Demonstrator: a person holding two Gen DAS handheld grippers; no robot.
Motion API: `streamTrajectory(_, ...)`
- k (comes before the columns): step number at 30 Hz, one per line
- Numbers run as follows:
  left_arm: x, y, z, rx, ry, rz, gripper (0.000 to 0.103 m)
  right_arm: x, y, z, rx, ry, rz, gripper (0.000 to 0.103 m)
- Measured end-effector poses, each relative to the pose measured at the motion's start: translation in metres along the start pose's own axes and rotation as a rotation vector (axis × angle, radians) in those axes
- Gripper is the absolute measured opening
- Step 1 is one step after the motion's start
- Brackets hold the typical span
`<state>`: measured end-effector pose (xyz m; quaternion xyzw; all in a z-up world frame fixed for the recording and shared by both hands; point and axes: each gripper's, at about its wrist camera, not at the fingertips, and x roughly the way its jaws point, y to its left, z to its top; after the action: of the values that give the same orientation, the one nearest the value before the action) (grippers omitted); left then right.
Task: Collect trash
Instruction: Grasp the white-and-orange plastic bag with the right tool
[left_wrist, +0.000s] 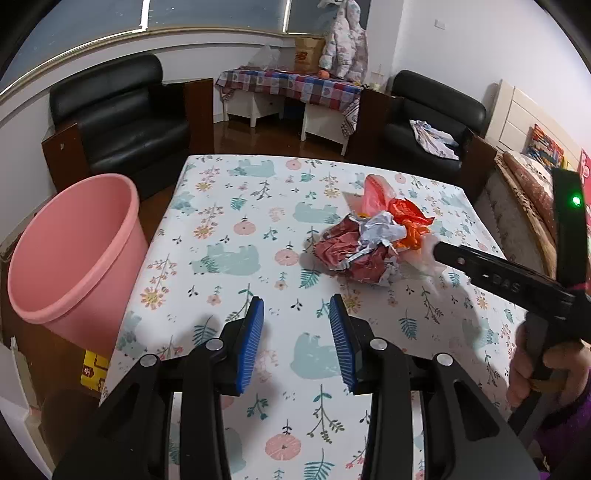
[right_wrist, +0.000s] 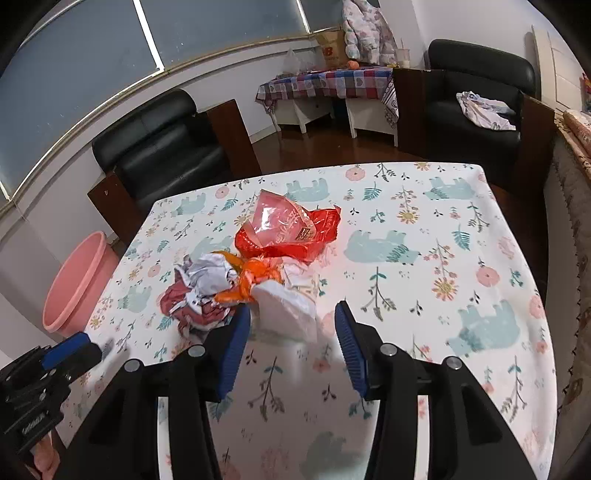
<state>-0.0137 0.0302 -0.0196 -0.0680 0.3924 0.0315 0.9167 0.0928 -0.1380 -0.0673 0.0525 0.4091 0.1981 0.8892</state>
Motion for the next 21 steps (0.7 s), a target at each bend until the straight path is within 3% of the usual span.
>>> streamTrajectory(5, 0.004, -0.011, 0.007, 0.034, -0.002, -0.035, 0.037, 0.013, 0.0, 0.005, 0.003, 0.003, 0.015, 0.047)
streamTrajectory(12, 0.014, -0.028, 0.016, 0.056, 0.016, -0.098, 0.037, 0.016, 0.006, 0.003, -0.022, -0.007, 0.013, 0.031)
streamTrajectory(21, 0.036, -0.056, 0.023, 0.049, 0.052, -0.121, 0.037, -0.017, -0.009, -0.004, 0.06, -0.092, -0.025, 0.03)
